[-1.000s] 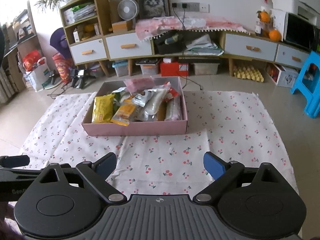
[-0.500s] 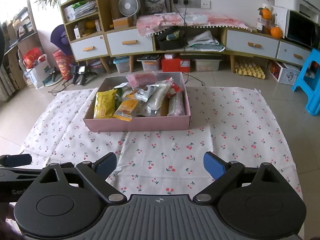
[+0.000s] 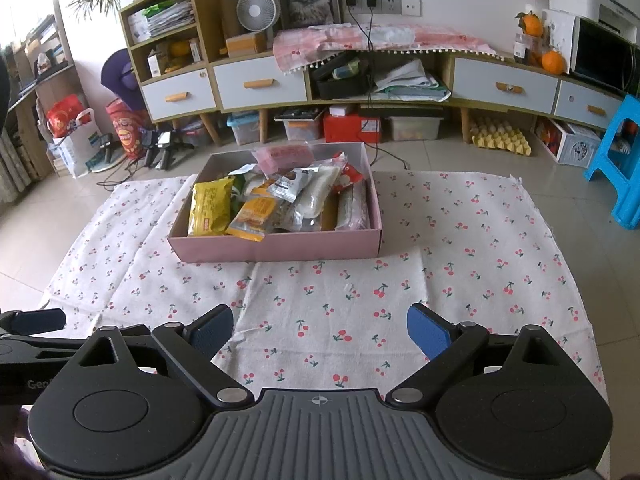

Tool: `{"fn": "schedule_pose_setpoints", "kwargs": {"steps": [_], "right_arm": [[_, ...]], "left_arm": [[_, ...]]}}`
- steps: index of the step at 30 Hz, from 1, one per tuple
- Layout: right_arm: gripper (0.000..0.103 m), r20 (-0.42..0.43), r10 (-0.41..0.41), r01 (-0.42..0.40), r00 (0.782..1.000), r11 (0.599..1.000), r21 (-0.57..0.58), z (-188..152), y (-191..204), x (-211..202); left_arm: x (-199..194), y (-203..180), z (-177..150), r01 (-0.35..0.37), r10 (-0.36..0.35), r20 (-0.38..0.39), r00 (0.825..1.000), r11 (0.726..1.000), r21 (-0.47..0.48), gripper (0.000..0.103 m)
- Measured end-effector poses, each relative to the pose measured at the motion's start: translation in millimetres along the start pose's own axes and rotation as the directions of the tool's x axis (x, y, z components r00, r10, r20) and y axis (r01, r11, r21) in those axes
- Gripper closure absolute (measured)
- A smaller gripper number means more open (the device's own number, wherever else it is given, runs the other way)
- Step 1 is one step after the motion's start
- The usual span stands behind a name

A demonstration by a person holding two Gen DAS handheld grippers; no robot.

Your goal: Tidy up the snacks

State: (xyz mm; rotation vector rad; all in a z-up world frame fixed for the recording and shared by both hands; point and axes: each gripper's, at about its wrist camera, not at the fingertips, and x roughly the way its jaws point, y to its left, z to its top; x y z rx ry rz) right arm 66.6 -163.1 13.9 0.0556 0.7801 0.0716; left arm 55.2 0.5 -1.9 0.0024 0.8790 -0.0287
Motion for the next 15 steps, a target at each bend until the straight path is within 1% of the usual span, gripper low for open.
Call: {"fn": "schedule_pose_setpoints", "kwargs": {"steps": [15], "right_arm": [[0.007, -0.005, -0.004, 0.004, 1.000, 1.000, -0.002, -0.2, -0.1, 0.7]], "left_arm": [[1.2, 0.7, -0.8, -0.009, 0.009, -0.006, 1.000, 1.000, 0.003, 0.001]]}}
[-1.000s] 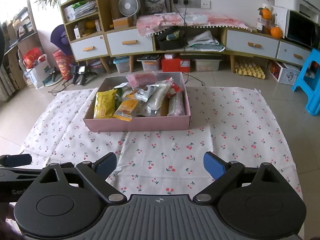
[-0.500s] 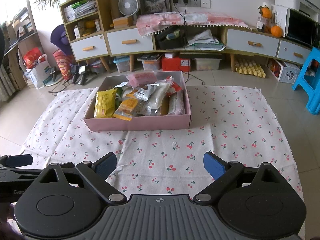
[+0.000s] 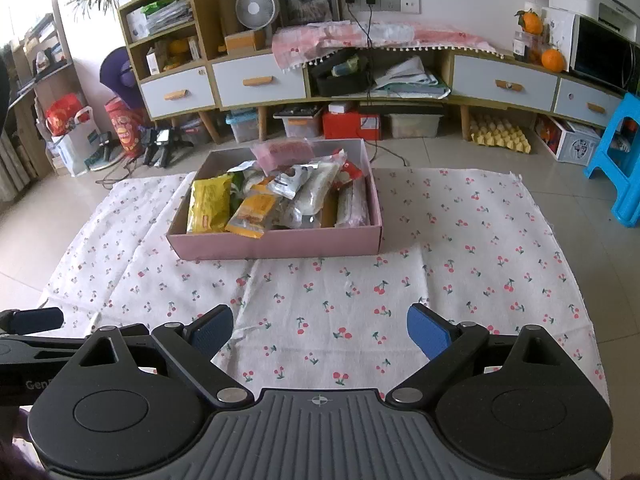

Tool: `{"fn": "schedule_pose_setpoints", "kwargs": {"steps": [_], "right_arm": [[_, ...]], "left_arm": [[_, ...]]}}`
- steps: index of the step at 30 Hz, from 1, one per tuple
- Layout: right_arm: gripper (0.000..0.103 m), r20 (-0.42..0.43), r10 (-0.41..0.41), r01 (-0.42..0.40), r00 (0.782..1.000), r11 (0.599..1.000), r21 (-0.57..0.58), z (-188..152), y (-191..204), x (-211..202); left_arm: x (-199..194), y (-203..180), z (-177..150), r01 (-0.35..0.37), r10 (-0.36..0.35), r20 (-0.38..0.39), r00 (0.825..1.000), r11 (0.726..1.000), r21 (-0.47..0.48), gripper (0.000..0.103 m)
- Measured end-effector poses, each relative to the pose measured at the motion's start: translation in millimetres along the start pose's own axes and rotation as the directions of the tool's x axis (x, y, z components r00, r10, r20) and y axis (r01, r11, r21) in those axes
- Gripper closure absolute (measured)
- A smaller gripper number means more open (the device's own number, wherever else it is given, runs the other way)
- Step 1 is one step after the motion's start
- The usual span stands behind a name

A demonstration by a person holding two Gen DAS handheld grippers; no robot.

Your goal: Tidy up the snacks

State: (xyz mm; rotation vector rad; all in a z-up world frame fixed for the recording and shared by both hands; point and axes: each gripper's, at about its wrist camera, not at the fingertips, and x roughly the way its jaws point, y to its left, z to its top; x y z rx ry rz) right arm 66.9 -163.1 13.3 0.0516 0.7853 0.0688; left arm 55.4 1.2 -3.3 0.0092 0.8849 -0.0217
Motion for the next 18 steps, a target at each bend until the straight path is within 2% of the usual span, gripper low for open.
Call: {"fn": "schedule_pose_setpoints", "kwargs": {"steps": [18], "right_arm": [[0.007, -0.041, -0.021, 0.020, 0.999, 0.999, -0.032, -4.6, 6.0, 4.4]], "left_arm": [[0.6, -0.3, -0.1, -0.014, 0.014, -0.010, 1.000, 1.000, -0.004, 0.001]]}}
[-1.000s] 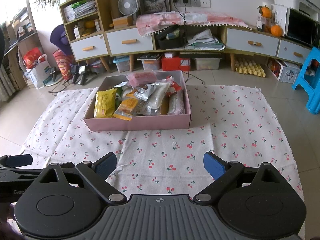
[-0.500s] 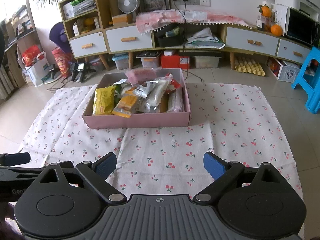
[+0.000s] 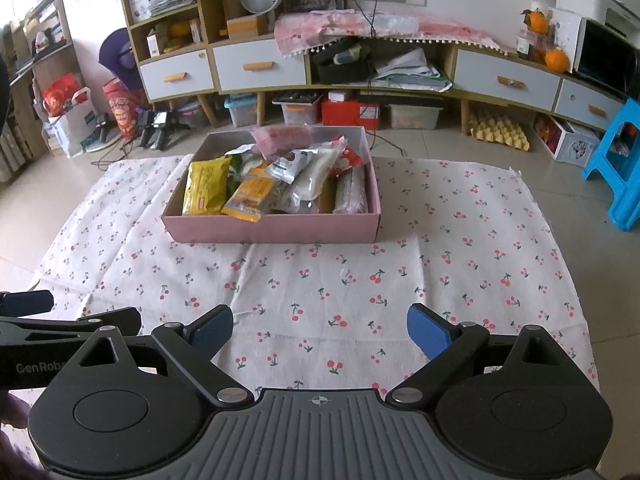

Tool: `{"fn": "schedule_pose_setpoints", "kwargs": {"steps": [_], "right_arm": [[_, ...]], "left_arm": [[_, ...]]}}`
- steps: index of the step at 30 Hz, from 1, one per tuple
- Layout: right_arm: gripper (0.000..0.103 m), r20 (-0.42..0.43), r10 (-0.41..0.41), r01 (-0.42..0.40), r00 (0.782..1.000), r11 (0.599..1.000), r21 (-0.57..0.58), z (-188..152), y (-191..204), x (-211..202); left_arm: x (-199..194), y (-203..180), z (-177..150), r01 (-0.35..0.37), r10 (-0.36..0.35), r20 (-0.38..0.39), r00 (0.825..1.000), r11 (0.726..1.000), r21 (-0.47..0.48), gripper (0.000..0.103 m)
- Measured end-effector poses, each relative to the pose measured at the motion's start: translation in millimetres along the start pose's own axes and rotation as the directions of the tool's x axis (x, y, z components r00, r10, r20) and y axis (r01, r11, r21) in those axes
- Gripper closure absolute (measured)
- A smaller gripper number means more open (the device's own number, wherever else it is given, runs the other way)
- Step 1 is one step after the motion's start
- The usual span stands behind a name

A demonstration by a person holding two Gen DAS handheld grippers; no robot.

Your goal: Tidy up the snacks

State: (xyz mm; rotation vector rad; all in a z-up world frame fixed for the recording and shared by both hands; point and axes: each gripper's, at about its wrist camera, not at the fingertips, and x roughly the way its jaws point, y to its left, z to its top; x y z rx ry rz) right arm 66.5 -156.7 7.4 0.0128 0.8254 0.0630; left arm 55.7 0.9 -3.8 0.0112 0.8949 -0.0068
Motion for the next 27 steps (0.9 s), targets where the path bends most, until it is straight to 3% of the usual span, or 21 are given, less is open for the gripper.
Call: {"fn": "schedule_pose_setpoints", "kwargs": {"steps": [27], "right_arm": [[0.007, -0.012, -0.004, 0.004, 1.000, 1.000, 0.004, -0.1, -1.3, 3.2]], "left_arm": [[1.4, 0.8, -0.6, 0.002, -0.002, -0.011, 1.000, 1.000, -0.007, 0.001]]}}
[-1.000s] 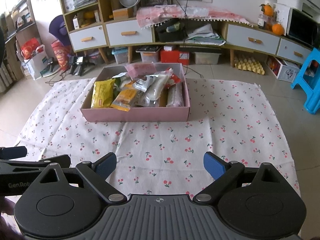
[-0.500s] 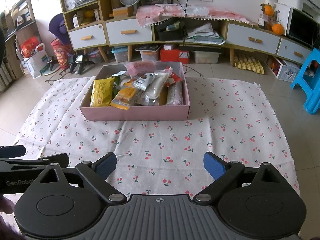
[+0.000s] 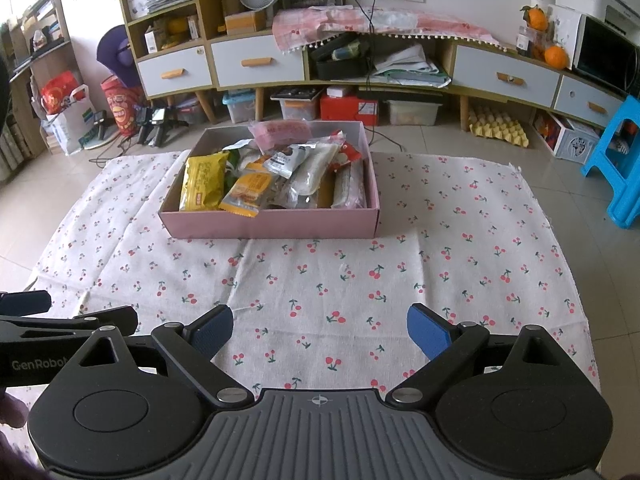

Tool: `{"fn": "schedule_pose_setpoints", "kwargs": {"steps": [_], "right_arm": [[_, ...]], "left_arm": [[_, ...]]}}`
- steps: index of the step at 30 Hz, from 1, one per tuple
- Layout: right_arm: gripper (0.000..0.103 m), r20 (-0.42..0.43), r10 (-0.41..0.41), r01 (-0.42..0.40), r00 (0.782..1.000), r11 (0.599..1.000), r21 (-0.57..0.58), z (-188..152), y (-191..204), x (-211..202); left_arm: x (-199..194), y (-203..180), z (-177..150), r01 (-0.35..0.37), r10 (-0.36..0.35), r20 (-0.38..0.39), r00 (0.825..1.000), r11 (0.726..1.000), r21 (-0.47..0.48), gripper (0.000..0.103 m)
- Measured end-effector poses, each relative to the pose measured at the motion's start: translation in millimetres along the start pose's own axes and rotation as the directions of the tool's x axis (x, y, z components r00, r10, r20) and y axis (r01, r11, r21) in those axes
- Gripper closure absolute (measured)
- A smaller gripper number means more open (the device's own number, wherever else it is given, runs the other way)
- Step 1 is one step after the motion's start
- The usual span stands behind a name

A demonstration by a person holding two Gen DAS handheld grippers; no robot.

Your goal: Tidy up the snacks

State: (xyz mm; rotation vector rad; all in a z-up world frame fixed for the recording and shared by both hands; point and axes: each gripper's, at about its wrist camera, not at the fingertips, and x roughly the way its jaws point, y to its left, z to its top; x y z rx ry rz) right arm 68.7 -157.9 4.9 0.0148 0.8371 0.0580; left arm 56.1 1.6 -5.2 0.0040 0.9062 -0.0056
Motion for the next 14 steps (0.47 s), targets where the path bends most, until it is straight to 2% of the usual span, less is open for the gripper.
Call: {"fn": "schedule_pose_setpoints", "kwargs": {"steps": [14], "right_arm": [[0.007, -0.002, -0.001, 0.001, 1.000, 1.000, 0.000, -0.1, -0.6, 0.3]], "left_arm": [[1.6, -2.2, -2.4, 0.008, -0.008, -0.007, 1.000, 1.000, 0.004, 0.001]]}}
